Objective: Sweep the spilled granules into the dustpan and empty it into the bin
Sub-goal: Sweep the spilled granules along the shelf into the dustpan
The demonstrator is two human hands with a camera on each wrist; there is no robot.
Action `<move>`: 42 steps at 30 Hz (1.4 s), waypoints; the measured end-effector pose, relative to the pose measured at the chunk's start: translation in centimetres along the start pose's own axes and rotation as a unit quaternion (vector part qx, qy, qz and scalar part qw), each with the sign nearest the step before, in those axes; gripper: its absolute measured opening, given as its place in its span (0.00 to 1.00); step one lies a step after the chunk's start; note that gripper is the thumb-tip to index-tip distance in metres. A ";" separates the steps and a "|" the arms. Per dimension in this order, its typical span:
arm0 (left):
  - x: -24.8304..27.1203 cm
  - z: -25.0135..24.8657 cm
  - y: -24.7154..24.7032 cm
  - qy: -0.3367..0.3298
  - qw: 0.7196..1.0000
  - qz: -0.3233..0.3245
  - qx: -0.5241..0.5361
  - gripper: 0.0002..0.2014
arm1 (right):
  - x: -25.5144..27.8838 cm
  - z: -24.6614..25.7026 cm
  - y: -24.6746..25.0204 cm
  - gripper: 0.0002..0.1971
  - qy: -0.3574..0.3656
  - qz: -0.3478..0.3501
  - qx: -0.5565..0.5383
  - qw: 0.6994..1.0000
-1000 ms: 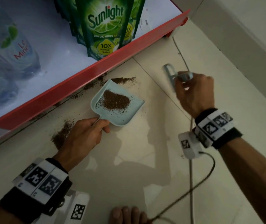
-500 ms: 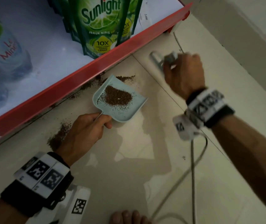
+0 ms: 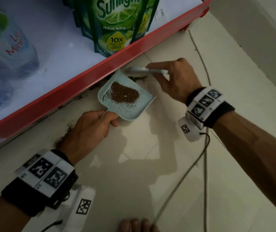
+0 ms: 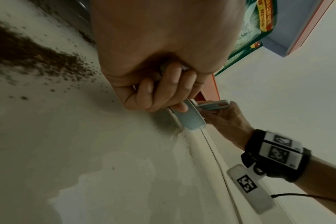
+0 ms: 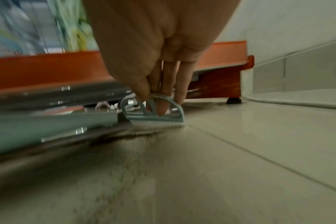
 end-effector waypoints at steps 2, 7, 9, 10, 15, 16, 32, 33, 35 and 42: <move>0.6 0.4 0.1 0.002 1.000 0.005 -0.002 0.21 | 0.0 -1.3 1.7 0.17 -0.009 -0.068 0.004 0.998; 1.7 0.9 0.4 0.008 1.000 -0.003 0.002 0.21 | -2.8 -6.7 2.1 0.17 -0.189 -0.053 0.100 0.976; 2.3 1.0 0.5 0.008 1.000 -0.006 0.009 0.20 | -3.2 -4.7 0.4 0.17 -0.162 -0.012 0.084 0.983; 2.6 1.0 0.7 0.008 1.000 -0.010 0.012 0.20 | -3.1 -3.0 -0.6 0.18 -0.132 0.010 0.070 0.989; 4.7 1.7 1.4 0.012 0.999 -0.036 0.021 0.20 | 0.8 6.0 -3.5 0.16 0.037 0.097 -0.008 0.995; 5.3 1.9 1.6 0.010 0.999 -0.039 0.024 0.19 | 1.6 6.8 -3.1 0.16 0.062 0.086 -0.016 0.994; 11.7 5.7 2.9 0.010 0.998 -0.061 0.028 0.17 | 5.1 7.0 -3.3 0.15 -0.090 -0.025 -0.024 0.995; 11.7 6.1 3.0 0.012 0.998 -0.061 0.027 0.17 | 5.7 8.8 -3.9 0.15 -0.059 -0.013 -0.044 0.997; 11.7 6.9 3.1 0.017 0.998 -0.059 0.025 0.16 | 6.5 11.1 -4.1 0.14 -0.023 -0.001 -0.059 0.998; 11.5 7.3 3.4 -0.001 0.999 -0.047 0.026 0.17 | 6.2 1.7 2.6 0.12 -0.176 -0.122 0.040 0.976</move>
Point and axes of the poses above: each hand's wrist, its own x-axis away from the middle knuckle, its own y-axis out of the back of the hand, z = x × y, the point moved 7 cm from there along -x, towards the middle knuckle, and after that the axes turned 7 degrees about -x, right-handed, at the moved point
